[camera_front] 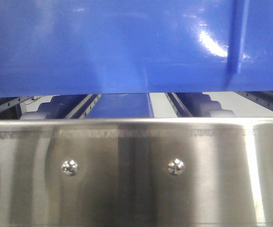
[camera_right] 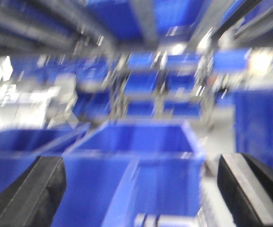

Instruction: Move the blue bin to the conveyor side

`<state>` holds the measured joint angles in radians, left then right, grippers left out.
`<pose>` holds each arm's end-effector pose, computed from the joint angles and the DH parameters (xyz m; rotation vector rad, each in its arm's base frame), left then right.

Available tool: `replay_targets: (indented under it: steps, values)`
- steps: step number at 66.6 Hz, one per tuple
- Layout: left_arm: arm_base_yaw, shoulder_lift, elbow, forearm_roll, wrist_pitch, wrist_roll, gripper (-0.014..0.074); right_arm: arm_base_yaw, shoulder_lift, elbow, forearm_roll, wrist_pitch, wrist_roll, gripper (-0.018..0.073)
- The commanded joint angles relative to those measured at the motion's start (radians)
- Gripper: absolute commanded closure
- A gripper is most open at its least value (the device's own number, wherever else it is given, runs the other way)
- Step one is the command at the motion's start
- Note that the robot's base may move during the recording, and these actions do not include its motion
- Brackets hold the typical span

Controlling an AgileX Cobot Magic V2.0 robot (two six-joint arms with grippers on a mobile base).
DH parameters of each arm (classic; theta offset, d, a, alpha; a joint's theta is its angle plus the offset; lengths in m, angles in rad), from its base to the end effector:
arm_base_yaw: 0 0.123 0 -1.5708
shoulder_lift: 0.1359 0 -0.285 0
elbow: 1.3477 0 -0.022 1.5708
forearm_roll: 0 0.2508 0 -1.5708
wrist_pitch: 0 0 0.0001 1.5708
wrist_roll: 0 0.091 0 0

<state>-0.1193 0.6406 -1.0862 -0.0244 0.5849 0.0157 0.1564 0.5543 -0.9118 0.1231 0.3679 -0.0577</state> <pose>0.0916 -0.0122 0.4642 0.1034 1.6205 -0.1064 0.0861 0.0177 0.4393 -0.1098 1.4909 0.2053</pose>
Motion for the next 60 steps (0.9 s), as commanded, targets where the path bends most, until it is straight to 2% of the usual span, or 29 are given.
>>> replay_targets:
  steps: [1,9,15,20,26,31,40,55,60]
  values:
    - [-0.008,0.085,-0.098,-0.011,0.119,-0.001,0.0081,0.034,0.093,-0.094,0.003,0.123,-0.014,0.0008]
    - [-0.008,0.212,-0.239,-0.007,0.272,-0.05,0.0081,0.053,0.227,-0.243,0.003,0.314,-0.013,0.0009]
    - [-0.008,0.3,-0.337,-0.002,0.381,-0.056,0.0081,0.053,0.325,-0.345,0.003,0.448,-0.013,0.0009]
    - [-0.008,0.376,-0.404,0.024,0.481,-0.056,0.0081,0.053,0.388,-0.423,0.003,0.493,-0.013,0.0009]
    - [-0.008,0.455,-0.478,0.07,0.57,-0.101,0.0081,0.053,0.442,-0.485,0.003,0.497,-0.015,0.0009]
    - [-0.008,0.507,-0.527,0.102,0.626,-0.105,0.0081,0.053,0.462,-0.527,0.003,0.491,-0.015,0.0009]
    - [-0.008,0.562,-0.57,0.116,0.636,-0.105,0.0081,0.053,0.489,-0.592,0.003,0.559,-0.015,0.0009]
    - [-0.004,0.617,-0.57,0.15,0.636,-0.134,0.0081,0.053,0.636,-0.745,0.003,0.852,-0.015,0.0009]
    - [-0.004,0.631,-0.57,0.15,0.636,-0.134,0.0081,0.053,0.684,-0.782,0.003,0.853,-0.015,0.0009]
